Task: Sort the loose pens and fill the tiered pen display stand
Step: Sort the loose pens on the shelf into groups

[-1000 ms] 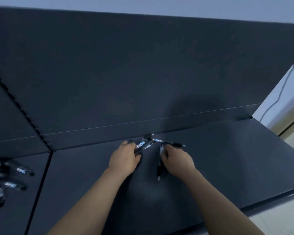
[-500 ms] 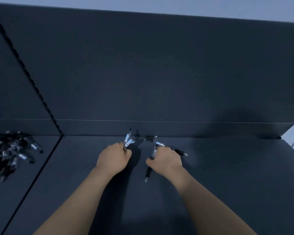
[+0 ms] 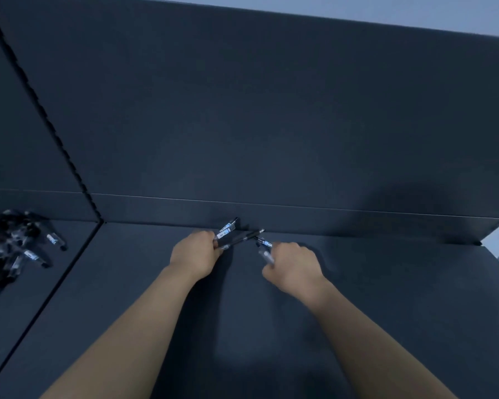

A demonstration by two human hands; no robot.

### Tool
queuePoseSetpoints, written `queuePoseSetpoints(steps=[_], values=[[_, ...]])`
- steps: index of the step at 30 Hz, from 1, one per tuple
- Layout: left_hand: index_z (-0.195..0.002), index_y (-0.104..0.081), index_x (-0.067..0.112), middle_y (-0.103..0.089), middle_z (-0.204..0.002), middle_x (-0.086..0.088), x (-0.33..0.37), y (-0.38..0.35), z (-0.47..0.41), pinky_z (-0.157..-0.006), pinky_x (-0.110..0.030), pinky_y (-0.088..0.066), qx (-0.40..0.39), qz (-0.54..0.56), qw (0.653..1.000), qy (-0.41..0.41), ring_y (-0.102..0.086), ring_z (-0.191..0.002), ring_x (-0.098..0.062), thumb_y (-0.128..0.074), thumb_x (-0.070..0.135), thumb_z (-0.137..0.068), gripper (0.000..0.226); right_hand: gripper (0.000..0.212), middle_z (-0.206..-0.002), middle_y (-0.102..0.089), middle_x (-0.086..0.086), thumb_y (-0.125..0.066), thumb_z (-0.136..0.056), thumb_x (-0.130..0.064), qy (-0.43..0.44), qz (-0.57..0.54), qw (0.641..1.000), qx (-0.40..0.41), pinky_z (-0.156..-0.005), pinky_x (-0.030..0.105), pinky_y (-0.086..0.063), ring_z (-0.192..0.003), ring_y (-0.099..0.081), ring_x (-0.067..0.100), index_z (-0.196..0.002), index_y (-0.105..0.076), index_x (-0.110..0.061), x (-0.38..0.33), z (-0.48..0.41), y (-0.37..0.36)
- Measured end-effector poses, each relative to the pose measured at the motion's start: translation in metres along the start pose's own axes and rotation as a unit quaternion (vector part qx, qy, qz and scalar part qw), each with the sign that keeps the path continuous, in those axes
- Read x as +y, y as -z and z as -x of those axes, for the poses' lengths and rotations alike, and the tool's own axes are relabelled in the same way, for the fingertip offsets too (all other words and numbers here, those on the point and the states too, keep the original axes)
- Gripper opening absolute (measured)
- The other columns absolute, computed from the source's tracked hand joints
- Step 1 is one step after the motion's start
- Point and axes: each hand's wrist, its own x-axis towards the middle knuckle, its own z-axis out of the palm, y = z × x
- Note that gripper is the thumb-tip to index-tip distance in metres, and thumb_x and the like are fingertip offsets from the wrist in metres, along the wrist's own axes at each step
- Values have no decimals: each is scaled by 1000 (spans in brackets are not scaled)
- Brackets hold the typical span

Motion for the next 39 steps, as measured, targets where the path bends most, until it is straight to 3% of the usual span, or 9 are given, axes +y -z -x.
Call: queuePoseSetpoints(steps=[3, 8, 12, 16, 21, 27, 31, 34, 39], values=[[-89, -54, 18, -50, -97, 1, -8, 3, 10, -68, -29, -40, -17, 47, 999, 19, -53, -79, -21, -56, 38, -93, 21, 29, -124, -47, 10, -43, -94, -14, -23, 20, 999, 32, -72, 31, -35, -103, -57, 31, -123, -45, -10, 9, -8, 2], [-87, -55, 13, -61, -82, 0, -25, 18, 41, -73, -36, -48, 41, 163, 985, 34, -59, -80, -25, -60, 29, -91, 17, 36, -132, -43, 12, -42, -97, -14, -37, 53, 998, -20, -78, 31, -44, -111, -57, 28, -132, -42, -6, 1, -16, -9], [-78, -59, 20, -55, -63, 8, -50, 41, 68, -60, -30, -43, 99, 242, 963, 57, -51, -60, -15, -60, 26, -89, 13, 25, -123, -54, 13, -38, -98, -18, -6, 1, 1000, -16, -75, 30, -38, -108, -57, 31, -118, -44, -4, -33, -11, -10], [-72, -50, 18, -49, -59, 4, -82, 66, 89, -51, -27, -34, 157, 315, 927, 129, -44, -52, -13, -54, 29, -93, 25, 2, -93, -52, 7, -36, -96, -6, 53, -24, 997, -41, -66, 31, -39, -81, -55, 29, -96, -36, -8, -83, -3, -7], [-69, -39, 14, -42, -57, 3, -140, 94, 108, -50, -29, -29, 188, 321, 914, 159, -37, -52, -14, -47, 38, -98, 39, 8, -80, -44, 1, -32, -98, -12, 102, -117, 984, -84, -50, 29, -27, -67, -42, 19, -91, -36, -12, -166, -1, -11], [-81, -45, 13, -70, -66, -1, -232, 132, 115, -55, -29, -43, 190, 355, 896, 187, -60, -57, -19, -40, 31, -102, 28, 21, -79, -45, 2, -31, -94, -8, 147, -157, 970, -111, -50, 29, -29, -61, -36, 17, -75, -35, -17, -279, -3, -34], [-87, -47, 5, -63, -61, -10, -296, 158, 103, -41, -25, -46, 158, 396, 882, 201, -65, -50, -26, -49, 27, -100, 25, 25, -74, -44, 3, -35, -89, -1, 136, -189, 965, -121, -49, 27, -28, -60, -37, 19, -70, -34, -17, -345, -10, -46], [-82, -46, 8, -54, -62, -6, -333, 173, 86, -44, -29, -49, 120, 355, 903, 211, -55, -48, -21, -55, 25, -97, 24, 23, -73, -46, 5, -39, -88, 0, 99, -194, 970, -107, -49, 26, -29, -60, -39, 21, -71, -40, -15, -383, -23, -55], [-80, -46, 9, -50, -71, -6, -370, 183, 54, -49, -27, -33, 56, 223, 959, 164, -44, -60, -21, -49, 11, -93, 13, 17, -77, -49, 6, -41, -86, 7, 36, -216, 973, -69, -47, 24, -30, -61, -40, 19, -81, -47, -8, -419, -41, -64]])
